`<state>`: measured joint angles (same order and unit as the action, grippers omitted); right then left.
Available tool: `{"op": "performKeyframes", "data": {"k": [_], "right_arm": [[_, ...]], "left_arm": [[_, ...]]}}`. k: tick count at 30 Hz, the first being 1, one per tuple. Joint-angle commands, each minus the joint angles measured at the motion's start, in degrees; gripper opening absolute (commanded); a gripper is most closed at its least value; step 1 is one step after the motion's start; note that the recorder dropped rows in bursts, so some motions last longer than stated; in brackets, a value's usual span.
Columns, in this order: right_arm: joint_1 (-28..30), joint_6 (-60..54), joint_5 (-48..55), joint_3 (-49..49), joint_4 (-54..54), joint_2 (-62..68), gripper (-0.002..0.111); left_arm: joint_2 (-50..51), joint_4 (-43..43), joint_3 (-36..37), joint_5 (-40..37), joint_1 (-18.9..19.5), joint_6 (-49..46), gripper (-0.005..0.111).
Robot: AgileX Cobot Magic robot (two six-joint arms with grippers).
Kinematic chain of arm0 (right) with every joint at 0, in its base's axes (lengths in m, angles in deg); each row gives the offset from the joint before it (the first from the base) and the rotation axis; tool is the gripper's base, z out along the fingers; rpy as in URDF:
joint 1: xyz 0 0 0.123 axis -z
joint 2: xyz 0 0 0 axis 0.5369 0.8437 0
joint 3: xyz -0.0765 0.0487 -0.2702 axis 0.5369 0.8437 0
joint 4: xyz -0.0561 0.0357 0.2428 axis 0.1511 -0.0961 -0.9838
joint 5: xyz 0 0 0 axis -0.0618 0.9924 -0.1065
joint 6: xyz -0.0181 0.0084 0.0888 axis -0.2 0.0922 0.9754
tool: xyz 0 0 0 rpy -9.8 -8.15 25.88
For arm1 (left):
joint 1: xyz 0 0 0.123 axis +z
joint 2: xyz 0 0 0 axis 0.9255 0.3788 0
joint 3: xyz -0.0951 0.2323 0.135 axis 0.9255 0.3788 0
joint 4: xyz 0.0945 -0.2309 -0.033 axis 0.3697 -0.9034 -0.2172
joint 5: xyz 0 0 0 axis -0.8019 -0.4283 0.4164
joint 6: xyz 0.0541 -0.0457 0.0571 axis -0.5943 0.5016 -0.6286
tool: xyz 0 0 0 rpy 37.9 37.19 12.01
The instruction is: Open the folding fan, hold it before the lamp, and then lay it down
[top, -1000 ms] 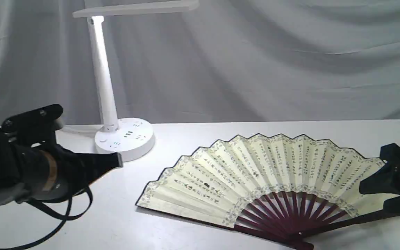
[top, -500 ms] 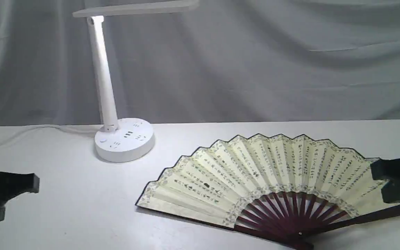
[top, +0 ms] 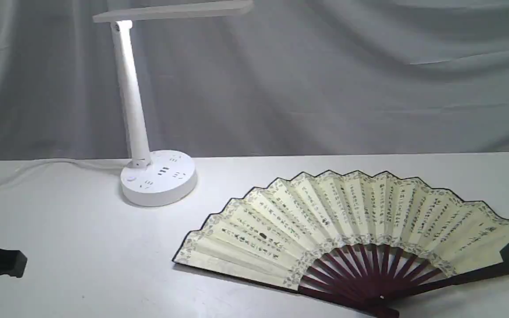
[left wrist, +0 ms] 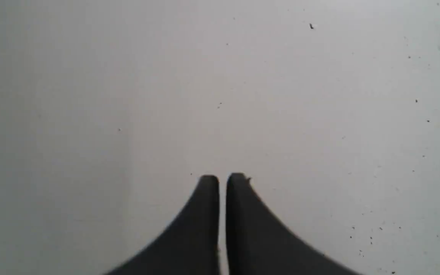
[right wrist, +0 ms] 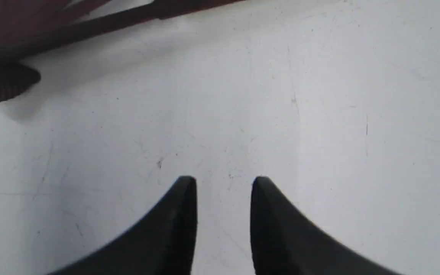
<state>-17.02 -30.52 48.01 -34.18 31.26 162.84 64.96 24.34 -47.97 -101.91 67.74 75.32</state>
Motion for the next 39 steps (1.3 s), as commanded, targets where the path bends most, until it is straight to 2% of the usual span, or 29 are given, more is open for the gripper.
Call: {"op": "performKeyframes", "data": {"k": [1,3,5,9,15,19,27,39], "right_arm": [[-0.3,0.2,1.4,0.2,0.7,-0.5,0.024],[-0.3,0.2,0.6,0.2,0.7,-0.5,0.015],[-0.3,-0.2,0.5,0.2,0.1,-0.5,0.000],[-1.5,-0.9,-0.3,0.2,-0.3,-0.5,0.000],[-6.8,-0.7,-1.1,0.2,0.9,-0.5,0.000],[-6.7,0.9,-0.9,0.2,5.2,-0.5,0.000],[-6.7,1.2,1.0,0.2,5.2,-0.7,0.000],[-6.7,1.0,2.9,0.2,5.2,-14.8,0.000]], "left_arm": [[-0.6,-0.8,-0.1,0.7,0.0,-1.3,0.000],[-0.6,-0.8,-0.1,0.8,0.0,-1.3,0.000],[-0.6,-0.8,-0.1,0.8,0.0,-1.3,0.000],[-0.6,-0.8,-0.1,0.8,0.0,-1.4,0.000],[-0.6,-0.8,-0.1,1.1,0.0,-1.4,0.000],[-0.6,-0.6,-0.1,0.9,0.0,-1.4,0.000],[-1.9,-0.6,0.1,0.9,0.0,-1.4,0.000],[-17.8,-0.6,0.3,-2.0,0.0,-2.7,0.000]]}}
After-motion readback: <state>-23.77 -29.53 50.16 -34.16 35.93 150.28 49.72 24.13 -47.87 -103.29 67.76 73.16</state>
